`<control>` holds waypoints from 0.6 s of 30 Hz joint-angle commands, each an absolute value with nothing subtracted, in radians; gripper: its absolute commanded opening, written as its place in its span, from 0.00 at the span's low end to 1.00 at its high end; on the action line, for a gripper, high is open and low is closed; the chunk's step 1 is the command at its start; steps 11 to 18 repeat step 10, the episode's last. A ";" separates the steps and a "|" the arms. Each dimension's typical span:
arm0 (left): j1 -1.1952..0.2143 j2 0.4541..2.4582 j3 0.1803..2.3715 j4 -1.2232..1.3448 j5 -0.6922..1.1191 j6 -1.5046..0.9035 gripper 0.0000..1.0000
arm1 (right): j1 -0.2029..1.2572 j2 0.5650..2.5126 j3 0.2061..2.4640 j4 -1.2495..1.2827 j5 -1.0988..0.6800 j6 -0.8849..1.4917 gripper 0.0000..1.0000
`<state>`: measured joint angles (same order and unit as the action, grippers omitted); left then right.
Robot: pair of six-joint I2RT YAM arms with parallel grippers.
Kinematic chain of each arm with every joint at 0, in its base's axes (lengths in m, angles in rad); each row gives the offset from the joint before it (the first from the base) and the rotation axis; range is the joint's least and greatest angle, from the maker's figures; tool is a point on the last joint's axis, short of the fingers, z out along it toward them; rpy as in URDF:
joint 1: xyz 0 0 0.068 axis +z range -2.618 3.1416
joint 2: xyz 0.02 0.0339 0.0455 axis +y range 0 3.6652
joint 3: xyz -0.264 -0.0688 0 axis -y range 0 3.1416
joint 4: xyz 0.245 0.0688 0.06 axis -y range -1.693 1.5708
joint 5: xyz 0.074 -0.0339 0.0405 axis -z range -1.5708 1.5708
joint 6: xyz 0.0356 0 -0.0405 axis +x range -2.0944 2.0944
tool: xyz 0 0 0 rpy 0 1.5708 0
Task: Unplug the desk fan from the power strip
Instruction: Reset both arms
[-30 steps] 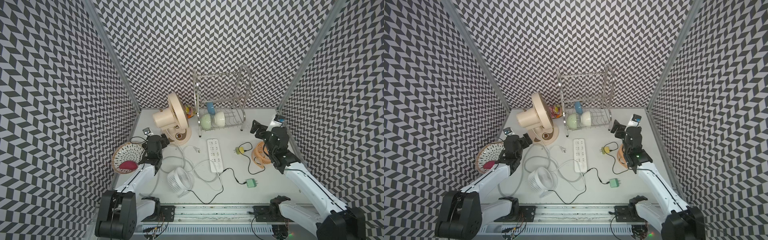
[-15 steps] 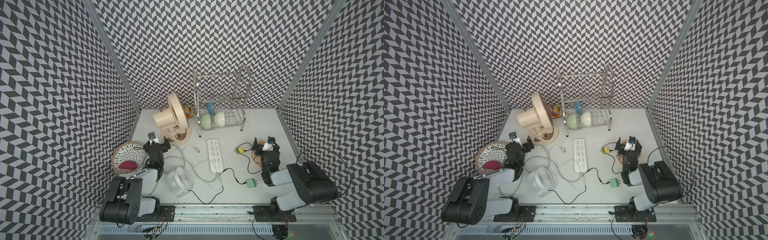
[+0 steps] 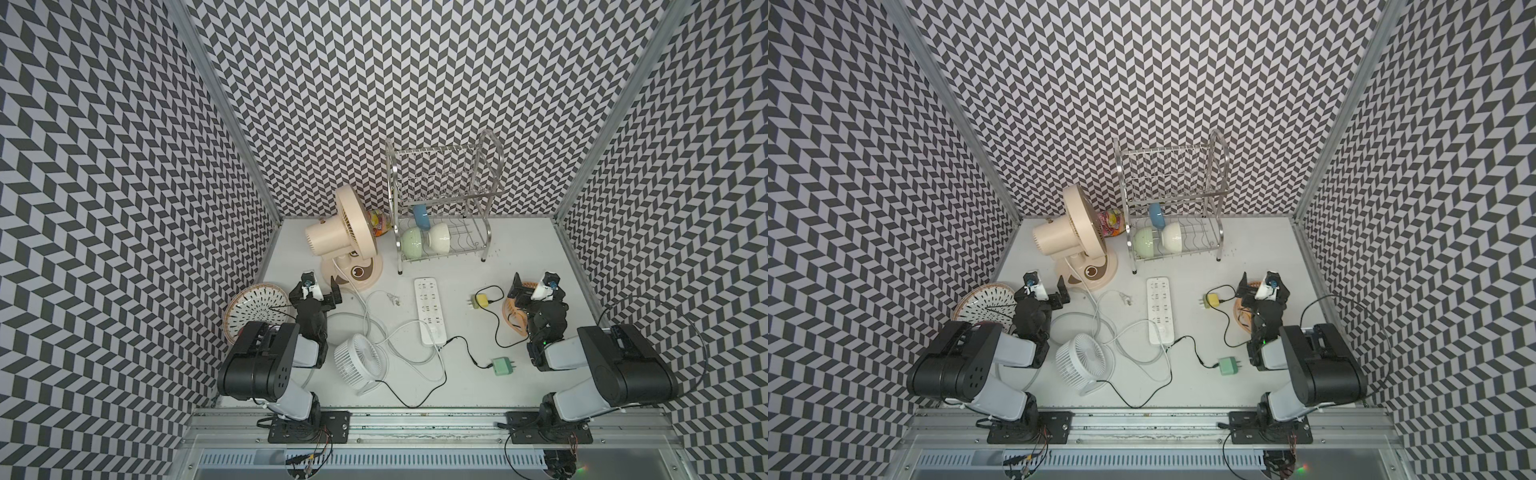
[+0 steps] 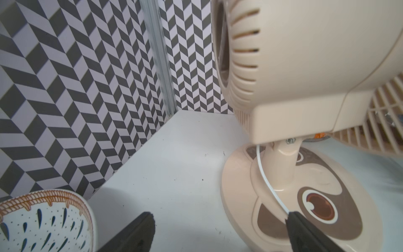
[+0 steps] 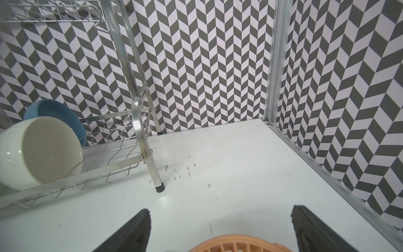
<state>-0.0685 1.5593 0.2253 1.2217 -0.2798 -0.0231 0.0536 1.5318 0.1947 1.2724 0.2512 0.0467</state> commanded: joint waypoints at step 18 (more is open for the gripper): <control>-0.031 1.545 0.250 1.237 -0.209 -0.035 1.00 | 0.052 1.516 0.213 1.270 0.244 0.056 1.00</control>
